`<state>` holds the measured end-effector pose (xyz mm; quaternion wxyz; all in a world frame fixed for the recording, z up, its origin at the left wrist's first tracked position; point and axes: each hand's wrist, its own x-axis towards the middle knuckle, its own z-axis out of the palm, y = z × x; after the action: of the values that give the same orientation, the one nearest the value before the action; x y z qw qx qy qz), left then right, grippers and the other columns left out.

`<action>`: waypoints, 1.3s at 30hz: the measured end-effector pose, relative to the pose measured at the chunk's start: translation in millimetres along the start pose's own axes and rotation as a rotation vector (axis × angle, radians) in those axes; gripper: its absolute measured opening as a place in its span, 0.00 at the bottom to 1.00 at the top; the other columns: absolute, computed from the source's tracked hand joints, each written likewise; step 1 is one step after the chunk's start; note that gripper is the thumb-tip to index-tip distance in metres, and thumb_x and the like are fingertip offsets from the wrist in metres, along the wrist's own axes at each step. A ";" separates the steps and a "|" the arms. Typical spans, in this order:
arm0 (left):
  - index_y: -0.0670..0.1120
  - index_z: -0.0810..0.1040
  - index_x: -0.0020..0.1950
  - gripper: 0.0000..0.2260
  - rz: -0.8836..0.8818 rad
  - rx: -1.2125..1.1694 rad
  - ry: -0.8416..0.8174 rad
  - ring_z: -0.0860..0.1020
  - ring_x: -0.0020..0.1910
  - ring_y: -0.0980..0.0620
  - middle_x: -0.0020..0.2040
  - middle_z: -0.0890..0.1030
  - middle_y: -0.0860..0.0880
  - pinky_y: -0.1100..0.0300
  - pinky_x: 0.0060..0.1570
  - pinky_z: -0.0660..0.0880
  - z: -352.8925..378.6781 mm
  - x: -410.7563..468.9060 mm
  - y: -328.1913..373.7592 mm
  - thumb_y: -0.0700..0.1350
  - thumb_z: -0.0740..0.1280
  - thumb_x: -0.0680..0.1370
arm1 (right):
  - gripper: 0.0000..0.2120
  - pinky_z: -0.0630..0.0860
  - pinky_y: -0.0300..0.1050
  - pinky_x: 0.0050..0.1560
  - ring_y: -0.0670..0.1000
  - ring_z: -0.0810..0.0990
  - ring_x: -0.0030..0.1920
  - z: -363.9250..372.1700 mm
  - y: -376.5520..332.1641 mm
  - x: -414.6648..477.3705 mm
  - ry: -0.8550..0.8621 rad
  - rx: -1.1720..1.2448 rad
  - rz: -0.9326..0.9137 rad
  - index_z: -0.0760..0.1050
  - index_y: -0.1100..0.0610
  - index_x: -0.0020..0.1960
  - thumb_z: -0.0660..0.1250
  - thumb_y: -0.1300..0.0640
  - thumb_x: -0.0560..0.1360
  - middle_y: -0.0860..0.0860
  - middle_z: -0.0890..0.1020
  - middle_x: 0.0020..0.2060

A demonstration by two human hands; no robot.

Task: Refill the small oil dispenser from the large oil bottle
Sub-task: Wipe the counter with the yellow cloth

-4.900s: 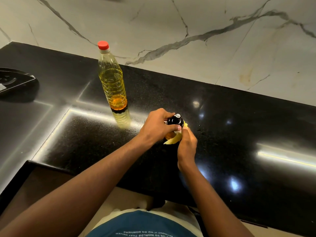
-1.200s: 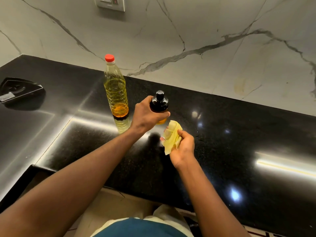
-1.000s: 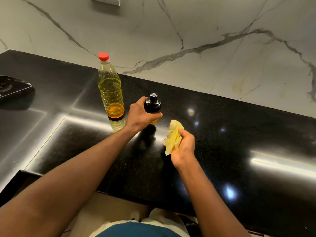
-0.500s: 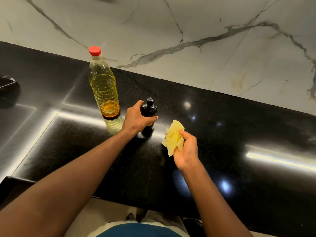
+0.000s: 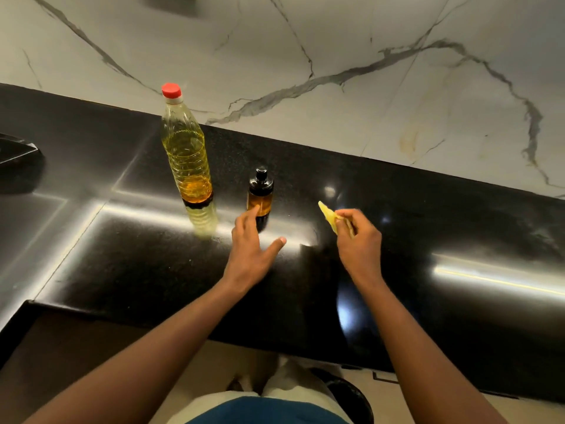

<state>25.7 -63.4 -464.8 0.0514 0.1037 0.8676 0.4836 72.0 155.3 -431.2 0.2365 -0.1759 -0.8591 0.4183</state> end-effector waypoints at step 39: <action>0.47 0.66 0.75 0.21 0.083 0.532 0.181 0.63 0.78 0.43 0.77 0.66 0.43 0.39 0.80 0.53 97.0 -55.4 -8.0 0.56 0.57 0.86 | 0.39 0.40 0.60 0.83 0.54 0.42 0.85 5.6 95.2 13.9 -0.638 -0.665 -0.092 0.44 0.60 0.85 0.44 0.34 0.85 0.57 0.46 0.85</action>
<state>96.9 0.2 -523.3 -0.0750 0.1052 0.9601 0.2480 67.4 214.7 -507.0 -0.0908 -0.0664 -0.9834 0.1422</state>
